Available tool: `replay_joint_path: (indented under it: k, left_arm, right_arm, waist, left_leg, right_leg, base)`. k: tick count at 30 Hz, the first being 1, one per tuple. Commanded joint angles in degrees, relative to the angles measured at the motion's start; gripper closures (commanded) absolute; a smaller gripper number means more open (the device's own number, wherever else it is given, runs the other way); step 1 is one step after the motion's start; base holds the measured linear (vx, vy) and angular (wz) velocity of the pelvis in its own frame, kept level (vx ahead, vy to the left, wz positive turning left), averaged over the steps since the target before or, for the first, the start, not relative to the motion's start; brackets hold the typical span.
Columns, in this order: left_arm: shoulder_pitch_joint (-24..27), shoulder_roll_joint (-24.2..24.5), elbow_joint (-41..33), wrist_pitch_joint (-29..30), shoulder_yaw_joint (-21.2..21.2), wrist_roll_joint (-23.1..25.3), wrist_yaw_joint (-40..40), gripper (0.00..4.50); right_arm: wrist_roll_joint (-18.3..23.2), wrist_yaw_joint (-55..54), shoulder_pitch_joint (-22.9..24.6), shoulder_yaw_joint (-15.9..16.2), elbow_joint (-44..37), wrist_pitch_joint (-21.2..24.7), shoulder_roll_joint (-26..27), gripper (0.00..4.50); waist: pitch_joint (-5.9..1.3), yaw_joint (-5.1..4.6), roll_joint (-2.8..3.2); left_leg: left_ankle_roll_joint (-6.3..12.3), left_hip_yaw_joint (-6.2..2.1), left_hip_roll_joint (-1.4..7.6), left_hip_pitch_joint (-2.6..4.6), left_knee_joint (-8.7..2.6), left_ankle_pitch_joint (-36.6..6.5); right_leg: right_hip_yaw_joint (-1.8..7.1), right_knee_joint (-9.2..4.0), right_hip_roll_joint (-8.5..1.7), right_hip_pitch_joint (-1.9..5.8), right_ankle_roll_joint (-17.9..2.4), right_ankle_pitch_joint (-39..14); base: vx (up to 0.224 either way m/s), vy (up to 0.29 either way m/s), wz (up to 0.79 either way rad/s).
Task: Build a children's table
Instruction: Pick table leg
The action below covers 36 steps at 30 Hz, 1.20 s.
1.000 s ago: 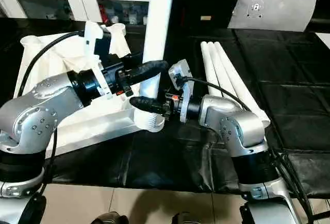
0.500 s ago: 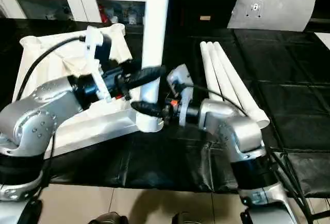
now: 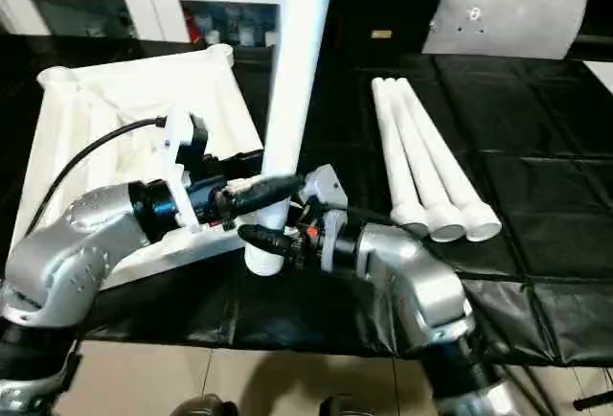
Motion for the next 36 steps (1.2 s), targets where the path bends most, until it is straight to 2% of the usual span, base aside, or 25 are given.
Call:
replay_joint_path:
  k: [1,3,5,9,14,16,20,28,33,36]
  left_arm:
    - [1.0,0.3,0.2,0.9,-2.8,0.8,-2.1,1.12]
    - [1.3,-0.4,0.2,1.2,-2.2,0.1,-2.0,0.95]
    - [1.4,-1.2,0.6,0.8,-1.1,-1.1,-2.2,0.76]
    - [1.7,-2.3,1.1,0.4,1.1,-4.1,-3.1,0.45]
    - [2.3,-3.8,-1.1,1.9,2.8,-8.5,-4.1,0.02]
    - [2.3,-4.3,-1.7,2.5,2.6,-9.0,-3.9,0.01]
    - [2.3,-5.3,-1.6,1.9,-0.4,-6.5,-3.5,0.01]
    - [1.4,-5.0,-1.6,1.0,-3.1,-3.8,-4.0,0.01]
    - [1.4,-5.5,-1.1,0.5,-1.8,-4.6,-3.6,0.01]
    - [1.5,-7.1,-1.3,1.2,1.6,-8.0,-2.4,0.01]
  right_arm:
    - [-0.4,-1.0,-1.3,-1.3,-0.9,-2.2,-0.1,2.58]
    - [-0.7,-0.9,-0.9,-1.4,-1.0,-2.7,-0.3,2.58]
    - [-0.4,-0.7,-1.0,-1.8,-1.2,-3.1,-0.1,2.58]
    - [0.0,-0.1,-1.2,-2.5,-0.7,-3.8,0.2,2.58]
    - [-0.3,0.4,-1.6,-2.6,0.2,-4.7,0.1,2.58]
    - [-0.3,0.5,-1.8,-2.5,0.2,-4.7,0.1,2.58]
    - [-0.4,1.0,-2.5,-1.9,-0.3,-4.0,0.3,2.58]
    - [-2.1,0.0,-3.6,-1.3,0.9,-4.3,0.6,2.58]
    - [-1.6,-0.6,-3.8,-2.1,1.0,-4.3,1.3,2.58]
    - [0.1,-1.0,-3.4,-3.7,-0.2,-3.6,1.9,2.58]
  waist:
    - [-3.66,-0.11,0.47]
    - [-3.60,-0.21,0.47]
    - [-3.55,-0.21,0.34]
    - [-3.53,-0.22,0.31]
    - [-3.63,-0.18,0.33]
    - [-3.59,-0.19,0.33]
    - [-3.76,-0.07,0.41]
    - [-3.88,-0.12,0.47]
    - [-4.07,-0.08,0.51]
    - [-4.21,-0.05,0.61]
  left_leg:
    - [2.18,-0.69,4.00,-0.21,-4.67,-6.5]
    - [2.50,-0.70,4.12,-0.13,-4.70,-6.6]
    - [2.69,-0.62,4.05,-0.13,-4.67,-7.4]
    - [2.66,-0.66,4.08,-0.15,-4.74,-8.1]
    - [2.96,-0.59,4.11,-0.14,-4.67,-7.9]
    - [3.08,-0.63,4.17,-0.14,-4.77,-7.8]
    - [3.18,-0.65,4.19,-0.09,-4.71,-7.9]
    - [3.06,-0.69,4.17,-0.17,-4.69,-7.5]
    - [2.79,-0.66,4.17,-0.09,-4.59,-7.4]
    - [2.86,-0.65,4.17,-0.13,-4.49,-6.4]
  right_leg:
    - [3.14,-4.59,-4.63,3.52,-12.4,-10.9]
    - [3.06,-4.45,-4.62,3.48,-13.5,-8.9]
    - [3.13,-4.57,-4.69,3.58,-13.8,-9.7]
    - [3.11,-4.62,-4.72,3.53,-13.8,-11.3]
    - [3.15,-4.60,-4.76,3.50,-14.1,-10.9]
    - [3.13,-4.56,-4.67,3.49,-14.1,-10.7]
    - [3.16,-4.69,-4.74,3.57,-13.6,-11.7]
    - [3.11,-4.59,-4.72,3.69,-13.7,-10.6]
    - [3.12,-4.52,-4.70,3.70,-13.8,-10.3]
    - [3.09,-4.31,-4.72,3.76,-14.3,-8.6]
  base:
    - [0.000,0.000,0.00]
    - [0.000,0.000,0.00]
    - [0.000,0.000,0.00]
    - [0.000,0.000,0.00]
    - [0.000,0.000,0.00]
    - [0.000,0.000,0.00]
    - [0.000,0.000,0.00]
    - [0.000,0.000,0.00]
    - [0.000,0.000,0.00]
    - [0.000,0.000,0.00]
